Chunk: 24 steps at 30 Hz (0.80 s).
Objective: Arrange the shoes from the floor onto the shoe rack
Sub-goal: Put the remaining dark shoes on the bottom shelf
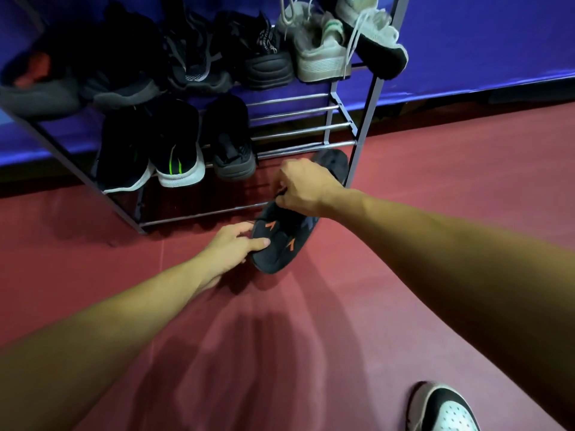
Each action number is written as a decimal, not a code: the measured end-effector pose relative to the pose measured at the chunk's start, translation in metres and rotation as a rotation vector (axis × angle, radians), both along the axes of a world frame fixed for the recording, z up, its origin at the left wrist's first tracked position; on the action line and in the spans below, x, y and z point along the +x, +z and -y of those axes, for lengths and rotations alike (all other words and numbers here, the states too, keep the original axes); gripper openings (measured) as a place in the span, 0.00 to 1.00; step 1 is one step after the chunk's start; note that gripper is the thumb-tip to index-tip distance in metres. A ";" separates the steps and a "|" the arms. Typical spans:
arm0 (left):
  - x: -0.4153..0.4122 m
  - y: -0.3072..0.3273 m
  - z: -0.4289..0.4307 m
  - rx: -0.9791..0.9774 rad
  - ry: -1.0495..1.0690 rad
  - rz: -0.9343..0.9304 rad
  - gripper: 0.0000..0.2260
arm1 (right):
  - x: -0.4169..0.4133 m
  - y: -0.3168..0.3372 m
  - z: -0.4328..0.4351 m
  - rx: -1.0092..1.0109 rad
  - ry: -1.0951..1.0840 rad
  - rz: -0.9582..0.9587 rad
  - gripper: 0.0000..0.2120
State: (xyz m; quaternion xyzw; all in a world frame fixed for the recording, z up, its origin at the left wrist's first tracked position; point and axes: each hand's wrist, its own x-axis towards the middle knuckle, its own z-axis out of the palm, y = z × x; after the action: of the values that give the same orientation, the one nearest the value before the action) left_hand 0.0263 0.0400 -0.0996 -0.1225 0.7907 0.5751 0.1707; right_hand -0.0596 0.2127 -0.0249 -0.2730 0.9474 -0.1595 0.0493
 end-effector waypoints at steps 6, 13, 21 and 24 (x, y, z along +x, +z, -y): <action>-0.011 0.012 -0.020 0.207 0.121 0.049 0.11 | -0.002 0.005 -0.009 -0.263 -0.192 -0.062 0.07; -0.027 0.020 -0.036 0.391 0.218 0.049 0.09 | -0.002 -0.010 -0.038 -0.243 -0.395 -0.071 0.17; -0.058 0.030 -0.058 0.512 0.357 0.081 0.08 | -0.013 -0.023 -0.048 -0.469 -0.600 0.264 0.21; -0.070 0.035 -0.066 0.539 0.417 0.080 0.08 | -0.016 -0.020 -0.051 -0.721 -0.597 0.487 0.15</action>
State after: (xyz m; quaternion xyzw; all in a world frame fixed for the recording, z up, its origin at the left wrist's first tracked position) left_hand -0.0440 0.1059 -0.0650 -0.2544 0.5609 0.7806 0.1067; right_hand -0.0758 0.2640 -0.0449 0.0543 0.8301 -0.5410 0.1235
